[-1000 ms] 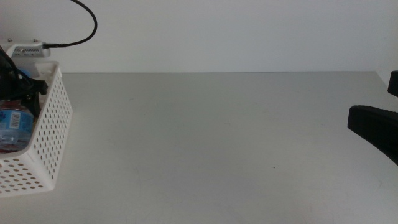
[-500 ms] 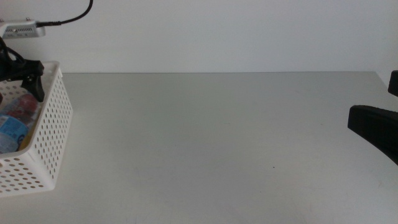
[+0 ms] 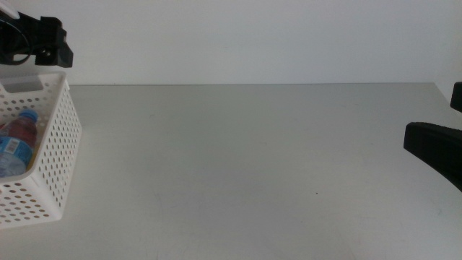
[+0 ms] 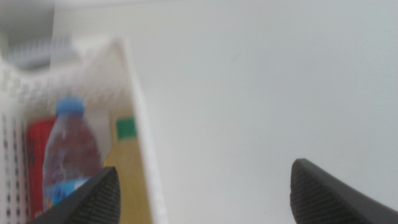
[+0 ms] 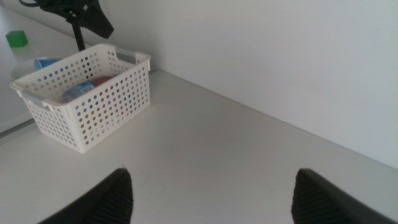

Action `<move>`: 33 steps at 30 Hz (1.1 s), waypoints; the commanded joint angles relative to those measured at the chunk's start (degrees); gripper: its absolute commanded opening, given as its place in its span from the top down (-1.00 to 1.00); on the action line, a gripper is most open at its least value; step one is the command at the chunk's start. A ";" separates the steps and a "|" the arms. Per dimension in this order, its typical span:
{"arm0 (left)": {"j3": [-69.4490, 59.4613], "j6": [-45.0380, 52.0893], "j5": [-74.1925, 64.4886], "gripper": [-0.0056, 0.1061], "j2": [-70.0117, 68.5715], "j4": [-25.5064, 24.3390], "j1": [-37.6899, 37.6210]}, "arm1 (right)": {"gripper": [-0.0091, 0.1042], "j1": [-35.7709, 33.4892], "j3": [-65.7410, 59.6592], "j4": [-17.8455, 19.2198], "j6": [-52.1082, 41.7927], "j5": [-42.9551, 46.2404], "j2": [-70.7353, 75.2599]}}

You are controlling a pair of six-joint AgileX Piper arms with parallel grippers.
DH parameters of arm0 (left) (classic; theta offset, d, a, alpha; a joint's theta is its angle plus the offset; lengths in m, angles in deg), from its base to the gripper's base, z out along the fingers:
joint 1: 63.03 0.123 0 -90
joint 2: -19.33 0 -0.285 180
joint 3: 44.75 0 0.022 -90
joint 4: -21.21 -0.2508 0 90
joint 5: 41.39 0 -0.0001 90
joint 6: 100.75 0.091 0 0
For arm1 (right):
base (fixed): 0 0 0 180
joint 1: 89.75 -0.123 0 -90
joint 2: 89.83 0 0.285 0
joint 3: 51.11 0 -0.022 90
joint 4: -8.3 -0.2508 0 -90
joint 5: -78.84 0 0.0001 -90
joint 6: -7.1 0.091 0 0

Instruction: Use arms to grab the bottles and put them into the dustbin to the left of the table.

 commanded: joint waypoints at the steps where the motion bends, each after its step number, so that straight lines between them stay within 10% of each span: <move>1: -2.46 -0.69 8.52 -0.78 -6.96 -1.01 -2.86 | -0.32 -0.02 1.88 0.15 -0.50 4.64 0.02; 11: -21.19 0.60 29.12 -0.78 -26.35 -0.84 -15.74 | -0.32 -0.02 1.88 0.15 -0.50 4.64 0.02; 33: -24.16 -1.12 31.85 -0.78 -28.25 -1.15 -16.21 | -0.32 2.54 -1.09 3.93 -0.50 5.48 0.69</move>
